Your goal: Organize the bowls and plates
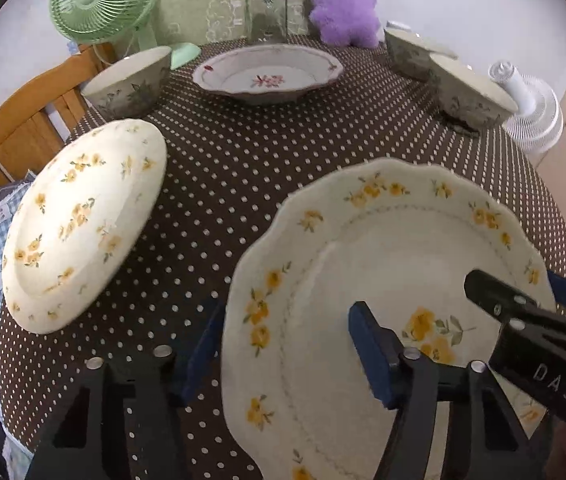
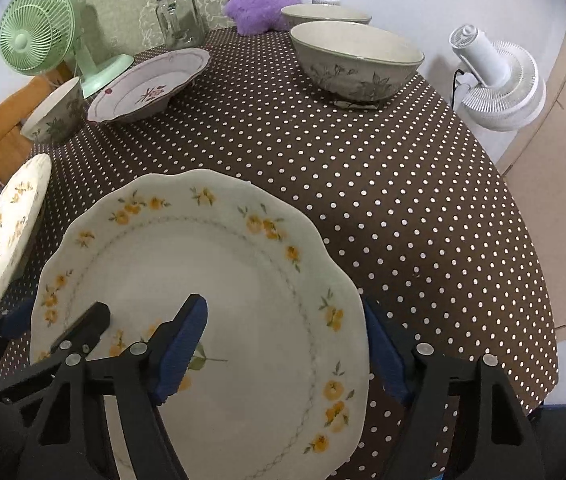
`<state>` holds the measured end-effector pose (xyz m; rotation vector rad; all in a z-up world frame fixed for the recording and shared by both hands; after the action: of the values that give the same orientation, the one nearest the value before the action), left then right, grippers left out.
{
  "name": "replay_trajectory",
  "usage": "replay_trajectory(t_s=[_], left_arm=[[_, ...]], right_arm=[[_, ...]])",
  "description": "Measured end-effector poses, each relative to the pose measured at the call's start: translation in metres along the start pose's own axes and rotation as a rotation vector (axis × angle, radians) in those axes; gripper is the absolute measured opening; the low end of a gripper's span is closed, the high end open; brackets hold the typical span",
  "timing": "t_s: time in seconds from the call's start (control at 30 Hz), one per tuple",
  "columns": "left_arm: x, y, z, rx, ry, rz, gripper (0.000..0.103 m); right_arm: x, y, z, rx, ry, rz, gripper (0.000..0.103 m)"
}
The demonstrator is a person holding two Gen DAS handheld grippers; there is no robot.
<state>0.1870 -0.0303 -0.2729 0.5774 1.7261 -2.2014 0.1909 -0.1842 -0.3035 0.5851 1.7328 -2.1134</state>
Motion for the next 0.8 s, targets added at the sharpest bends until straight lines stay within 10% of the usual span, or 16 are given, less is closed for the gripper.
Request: replay_trajectory(t_s=[0.8], left_arm=[[-0.027,0.006,0.01,-0.052,-0.038,-0.016,0.059]], right_arm=[[-0.027,0.01,0.011,0.016,-0.018,-0.029,0.066]])
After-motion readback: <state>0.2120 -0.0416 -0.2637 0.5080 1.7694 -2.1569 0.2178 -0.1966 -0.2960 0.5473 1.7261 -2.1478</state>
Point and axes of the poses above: each gripper's, at about its wrist camera, not at the fingertips, and y roughly the way its jaws point, z to its right, x to its underside, the point moved 7 cm from there along y, roughly the way its jaws point, and after that the axes turned 14 degrees about x, right-handed, at the moved point
